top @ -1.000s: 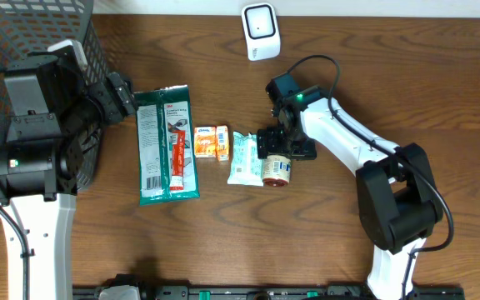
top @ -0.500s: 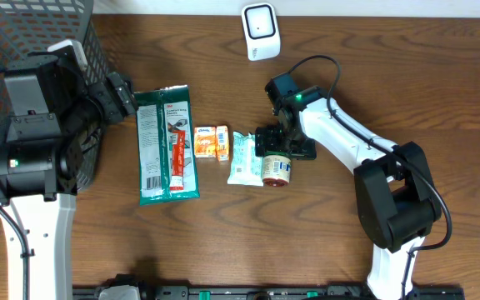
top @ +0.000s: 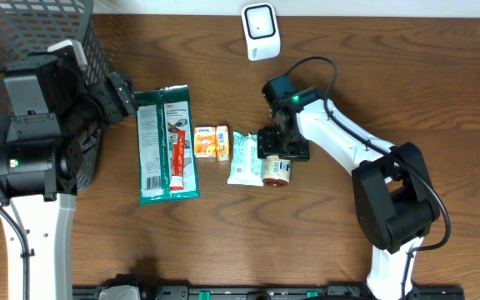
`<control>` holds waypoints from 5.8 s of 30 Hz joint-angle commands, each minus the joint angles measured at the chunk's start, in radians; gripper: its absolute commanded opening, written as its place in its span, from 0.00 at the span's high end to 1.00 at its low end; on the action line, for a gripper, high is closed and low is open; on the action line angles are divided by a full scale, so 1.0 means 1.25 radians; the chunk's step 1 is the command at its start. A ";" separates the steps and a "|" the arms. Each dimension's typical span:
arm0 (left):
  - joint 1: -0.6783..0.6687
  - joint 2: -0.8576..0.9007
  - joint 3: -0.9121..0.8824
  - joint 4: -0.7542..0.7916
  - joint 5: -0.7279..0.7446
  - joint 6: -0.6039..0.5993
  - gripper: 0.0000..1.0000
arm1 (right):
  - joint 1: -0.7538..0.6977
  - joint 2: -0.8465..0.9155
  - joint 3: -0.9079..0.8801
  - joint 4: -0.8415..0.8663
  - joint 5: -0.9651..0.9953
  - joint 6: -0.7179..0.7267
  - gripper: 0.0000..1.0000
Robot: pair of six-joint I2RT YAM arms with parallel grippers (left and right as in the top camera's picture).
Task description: Scan the item barcode
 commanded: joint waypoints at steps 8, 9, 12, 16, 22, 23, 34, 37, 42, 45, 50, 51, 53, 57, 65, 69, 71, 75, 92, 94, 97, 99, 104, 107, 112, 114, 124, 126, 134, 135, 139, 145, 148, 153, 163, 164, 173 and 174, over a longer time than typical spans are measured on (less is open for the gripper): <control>0.004 0.001 0.004 0.000 0.005 0.010 0.13 | -0.018 -0.010 0.015 -0.005 -0.010 0.002 0.37; 0.004 0.001 0.004 0.000 0.005 0.010 0.13 | -0.023 -0.018 0.015 -0.008 -0.010 0.002 0.42; 0.004 0.001 0.004 0.000 0.005 0.010 0.13 | -0.031 -0.038 0.015 -0.012 -0.010 -0.015 0.45; 0.004 0.001 0.004 0.000 0.005 0.010 0.13 | -0.032 -0.070 0.016 -0.010 -0.003 -0.043 0.42; 0.004 0.001 0.004 0.000 0.005 0.010 0.13 | -0.040 -0.136 0.016 -0.010 0.067 -0.058 0.42; 0.004 0.001 0.004 0.000 0.005 0.010 0.13 | -0.040 -0.148 0.016 -0.010 0.087 -0.062 0.42; 0.004 0.001 0.004 0.000 0.005 0.010 0.13 | -0.002 -0.182 0.014 0.038 0.342 -0.064 0.43; 0.004 0.001 0.004 0.000 0.005 0.010 0.13 | 0.016 -0.174 0.014 0.078 0.358 -0.064 0.42; 0.004 0.001 0.004 0.000 0.005 0.010 0.13 | 0.032 -0.172 0.014 0.139 0.430 -0.064 0.41; 0.004 0.001 0.004 0.000 0.005 0.010 0.13 | 0.040 -0.167 0.013 0.161 0.467 -0.064 0.41; 0.004 0.001 0.004 0.000 0.005 0.010 0.13 | 0.062 -0.154 -0.003 0.200 0.487 -0.064 0.40; 0.004 0.001 0.004 0.000 0.005 0.010 0.13 | 0.065 -0.154 -0.009 0.208 0.491 -0.064 0.40; 0.004 0.001 0.004 0.000 0.005 0.010 0.13 | 0.070 -0.154 -0.031 0.237 0.504 -0.064 0.40; 0.004 0.001 0.004 0.000 0.005 0.010 0.13 | 0.079 -0.154 -0.094 0.319 0.506 -0.064 0.41; 0.004 0.001 0.004 0.000 0.005 0.010 0.13 | 0.077 -0.154 -0.202 0.430 0.505 -0.064 0.40; 0.004 0.001 0.004 0.000 0.005 0.010 0.13 | 0.078 -0.154 -0.215 0.425 0.501 -0.064 0.38; 0.004 0.001 0.004 0.000 0.005 0.010 0.13 | 0.078 -0.154 -0.215 0.422 0.500 -0.064 0.34; 0.004 0.001 0.004 0.000 0.005 0.010 0.13 | 0.078 -0.157 -0.215 0.416 0.481 -0.064 0.25; 0.004 0.001 0.004 0.000 0.005 0.010 0.13 | 0.035 -0.240 -0.025 0.129 0.354 -0.124 0.01; 0.004 0.001 0.004 0.000 0.005 0.010 0.13 | 0.014 -0.247 0.028 0.063 0.294 -0.138 0.01; 0.004 0.001 0.004 0.000 0.005 0.010 0.13 | -0.029 -0.247 0.094 -0.026 0.206 -0.156 0.01; 0.004 0.001 0.004 0.000 0.005 0.010 0.13 | -0.060 -0.247 0.107 -0.056 0.144 -0.189 0.01; 0.004 0.001 0.004 0.000 0.005 0.010 0.13 | -0.111 -0.232 0.094 -0.082 0.055 -0.288 0.01; 0.004 0.001 0.004 0.000 0.005 0.010 0.13 | -0.114 -0.223 0.076 -0.079 0.056 -0.295 0.01; 0.004 0.001 0.004 0.000 0.005 0.010 0.13 | -0.103 -0.199 0.067 -0.076 0.060 -0.295 0.01; 0.004 0.001 0.004 0.000 0.005 0.010 0.13 | -0.098 -0.187 0.067 -0.076 0.062 -0.295 0.01; 0.004 0.001 0.004 0.000 0.005 0.010 0.13 | -0.082 -0.100 0.067 -0.050 0.086 -0.295 0.01; 0.004 0.001 0.004 0.000 0.005 0.010 0.13 | -0.079 -0.083 0.067 -0.046 0.086 -0.295 0.01; 0.004 0.001 0.004 0.000 0.005 0.010 0.13 | -0.061 -0.035 0.067 -0.044 0.092 -0.299 0.01; 0.004 0.001 0.004 0.000 0.005 0.010 0.13 | -0.059 -0.032 0.067 -0.044 0.101 -0.298 0.01; 0.004 0.001 0.004 0.000 0.005 0.010 0.13 | -0.053 -0.022 0.067 -0.044 0.128 -0.299 0.01; 0.004 0.001 0.004 0.000 0.005 0.010 0.13 | -0.052 -0.020 0.067 -0.047 0.128 -0.299 0.01; 0.004 0.001 0.004 0.000 0.005 0.010 0.13 | -0.052 -0.020 0.066 -0.052 0.128 -0.298 0.01; 0.004 0.001 0.004 0.000 0.005 0.010 0.13 | -0.052 -0.020 0.062 -0.062 0.128 -0.299 0.01; 0.004 0.001 0.004 0.000 0.005 0.010 0.13 | -0.052 -0.020 0.039 -0.049 0.128 -0.301 0.01; 0.004 0.001 0.004 0.000 0.005 0.010 0.13 | -0.052 -0.020 0.039 -0.049 0.128 -0.301 0.01; 0.004 0.001 0.004 0.000 0.005 0.010 0.13 | -0.052 -0.020 0.038 -0.048 0.128 -0.301 0.12; 0.004 0.001 0.004 0.000 0.005 0.010 0.13 | -0.052 -0.020 0.038 -0.047 0.128 -0.301 0.12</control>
